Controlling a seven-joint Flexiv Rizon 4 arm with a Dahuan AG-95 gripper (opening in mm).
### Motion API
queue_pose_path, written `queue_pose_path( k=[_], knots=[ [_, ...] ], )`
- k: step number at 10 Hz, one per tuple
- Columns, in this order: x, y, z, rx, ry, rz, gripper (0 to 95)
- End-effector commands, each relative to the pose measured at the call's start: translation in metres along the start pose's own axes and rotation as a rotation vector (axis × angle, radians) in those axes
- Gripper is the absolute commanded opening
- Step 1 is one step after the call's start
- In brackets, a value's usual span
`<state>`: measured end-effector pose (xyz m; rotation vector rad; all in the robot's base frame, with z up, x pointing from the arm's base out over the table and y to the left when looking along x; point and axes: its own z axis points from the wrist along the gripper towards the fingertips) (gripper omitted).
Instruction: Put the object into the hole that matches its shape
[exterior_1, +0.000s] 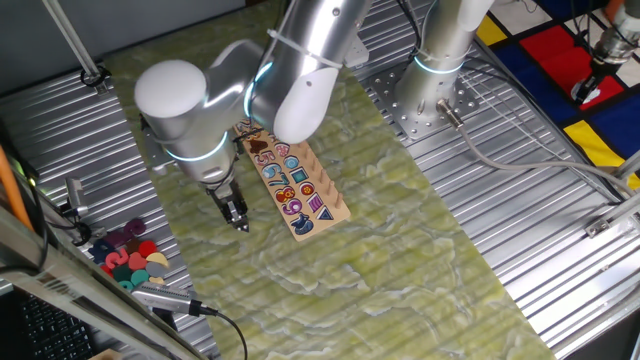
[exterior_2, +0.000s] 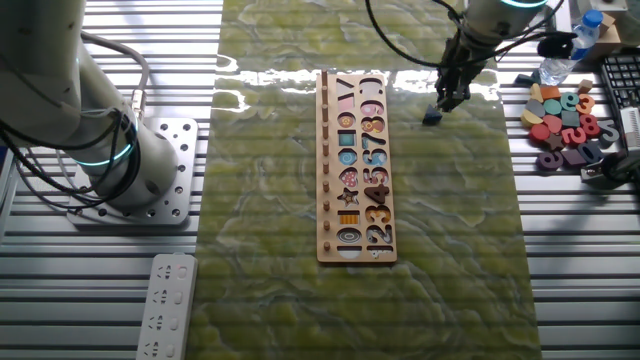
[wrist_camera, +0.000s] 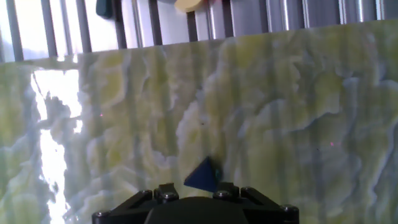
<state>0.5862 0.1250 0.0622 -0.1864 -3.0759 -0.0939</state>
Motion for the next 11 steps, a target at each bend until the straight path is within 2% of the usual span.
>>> queue_pose_path(
  k=[1,3,6,7,11],
  knots=[
    [0.003,-0.002,0.005,-0.002,0.011,0.044,38.0],
    [0.008,-0.006,0.014,-0.005,-0.002,0.048,38.0],
    [0.008,-0.006,0.026,-0.007,-0.010,0.051,38.0],
    [0.007,-0.006,0.030,-0.009,-0.023,0.050,38.0],
    [0.004,-0.003,0.035,-0.007,-0.027,0.050,38.0]
  ],
)
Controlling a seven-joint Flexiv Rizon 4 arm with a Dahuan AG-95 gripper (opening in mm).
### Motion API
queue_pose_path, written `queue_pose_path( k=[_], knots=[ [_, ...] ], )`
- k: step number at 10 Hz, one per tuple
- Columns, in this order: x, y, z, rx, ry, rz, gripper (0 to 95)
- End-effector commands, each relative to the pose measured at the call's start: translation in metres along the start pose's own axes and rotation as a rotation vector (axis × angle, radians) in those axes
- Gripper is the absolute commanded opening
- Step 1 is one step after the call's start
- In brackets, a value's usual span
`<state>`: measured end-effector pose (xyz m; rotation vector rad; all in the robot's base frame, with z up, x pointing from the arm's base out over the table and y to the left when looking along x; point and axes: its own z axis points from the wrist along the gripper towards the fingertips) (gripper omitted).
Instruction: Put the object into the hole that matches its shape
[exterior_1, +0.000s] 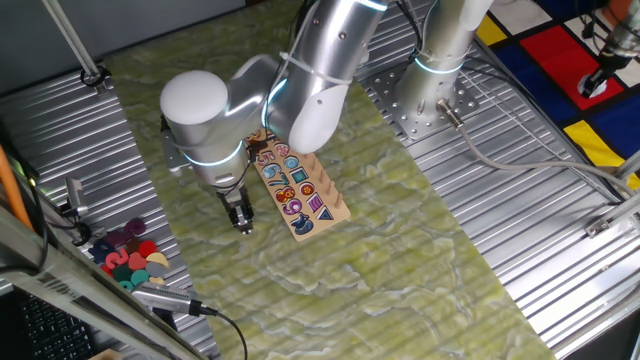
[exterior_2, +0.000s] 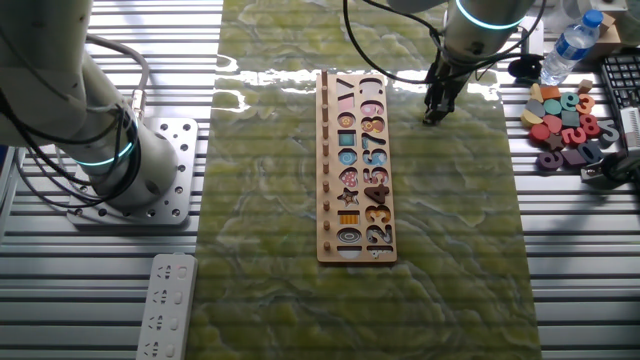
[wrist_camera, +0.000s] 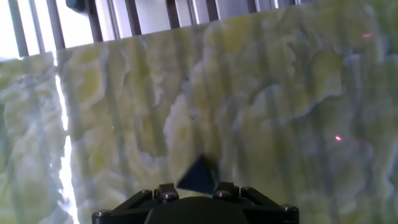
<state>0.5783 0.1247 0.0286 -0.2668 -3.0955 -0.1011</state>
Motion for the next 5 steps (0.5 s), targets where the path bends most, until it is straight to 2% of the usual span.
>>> queue_pose_path(
  k=[1,5],
  knots=[
    [-0.0022,0.0007,0.0025,0.000,-0.004,0.001,38.0],
    [-0.0031,0.0011,0.0075,0.001,-0.006,0.002,38.0]
  ],
)
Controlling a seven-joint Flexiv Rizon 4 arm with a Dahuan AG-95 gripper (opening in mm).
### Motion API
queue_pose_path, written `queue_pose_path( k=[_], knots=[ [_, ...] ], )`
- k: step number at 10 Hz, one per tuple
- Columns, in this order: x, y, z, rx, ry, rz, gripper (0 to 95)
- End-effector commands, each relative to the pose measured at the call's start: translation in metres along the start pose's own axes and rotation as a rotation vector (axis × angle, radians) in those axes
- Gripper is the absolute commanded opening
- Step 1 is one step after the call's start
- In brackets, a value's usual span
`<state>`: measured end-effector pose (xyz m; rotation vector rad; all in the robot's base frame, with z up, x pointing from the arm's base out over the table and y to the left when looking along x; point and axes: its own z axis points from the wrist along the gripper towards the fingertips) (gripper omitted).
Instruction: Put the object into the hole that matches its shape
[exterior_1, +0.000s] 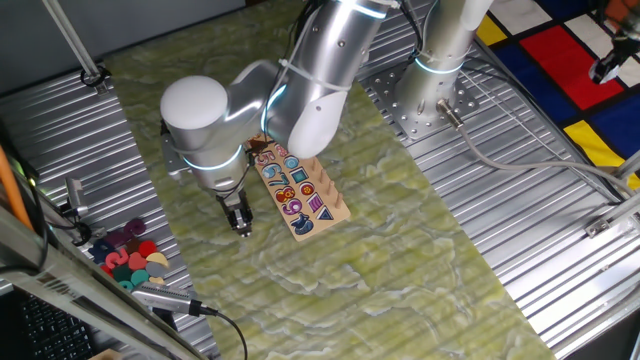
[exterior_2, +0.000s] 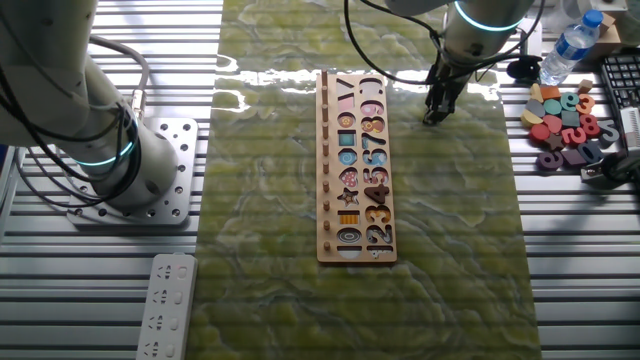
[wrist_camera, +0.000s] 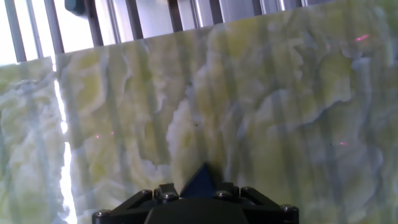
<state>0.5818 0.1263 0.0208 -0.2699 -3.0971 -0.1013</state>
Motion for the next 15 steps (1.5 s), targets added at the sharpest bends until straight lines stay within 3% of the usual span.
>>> queue_pose_path(
  k=[1,13,15],
  knots=[
    [0.0003,-0.0006,0.0005,0.002,-0.004,-0.001,38.0],
    [0.0007,-0.0010,0.0063,0.004,-0.010,0.002,38.0],
    [0.0007,-0.0010,0.0063,0.003,-0.011,0.004,0.0]
  ],
)
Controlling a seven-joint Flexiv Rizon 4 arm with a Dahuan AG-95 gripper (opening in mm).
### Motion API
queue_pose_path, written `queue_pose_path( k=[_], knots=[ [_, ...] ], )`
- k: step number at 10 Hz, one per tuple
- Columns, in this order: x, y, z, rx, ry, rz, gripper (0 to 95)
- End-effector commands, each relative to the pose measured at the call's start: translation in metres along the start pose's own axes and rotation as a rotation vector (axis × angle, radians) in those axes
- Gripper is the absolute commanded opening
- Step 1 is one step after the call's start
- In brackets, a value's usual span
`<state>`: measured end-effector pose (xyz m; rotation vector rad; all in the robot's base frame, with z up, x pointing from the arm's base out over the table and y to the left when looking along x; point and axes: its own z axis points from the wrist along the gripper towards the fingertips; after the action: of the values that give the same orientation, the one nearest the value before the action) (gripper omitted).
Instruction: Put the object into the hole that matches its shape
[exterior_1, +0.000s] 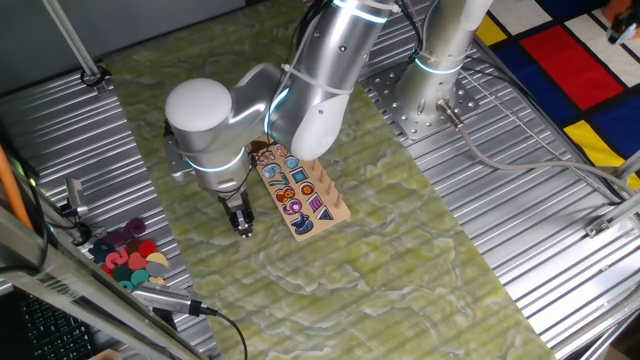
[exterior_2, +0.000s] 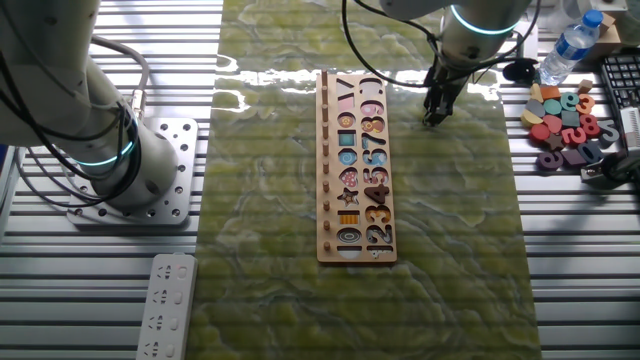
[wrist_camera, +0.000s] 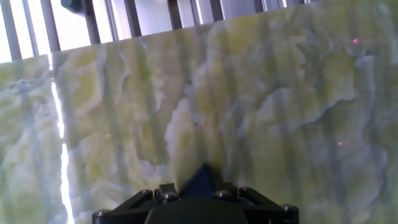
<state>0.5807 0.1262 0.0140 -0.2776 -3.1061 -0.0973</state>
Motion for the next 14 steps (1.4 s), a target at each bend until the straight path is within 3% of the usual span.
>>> queue_pose_path(
  k=[1,5,7,10,14],
  knots=[
    [0.000,0.000,-0.001,-0.001,-0.002,-0.002,0.0],
    [-0.001,0.000,-0.008,-0.007,0.004,-0.031,0.0],
    [-0.001,0.002,-0.025,-0.009,0.016,-0.103,0.0],
    [0.005,0.012,-0.040,-0.007,0.022,-0.138,0.0],
    [0.033,0.029,-0.052,-0.002,0.022,-0.219,0.0]
  ],
)
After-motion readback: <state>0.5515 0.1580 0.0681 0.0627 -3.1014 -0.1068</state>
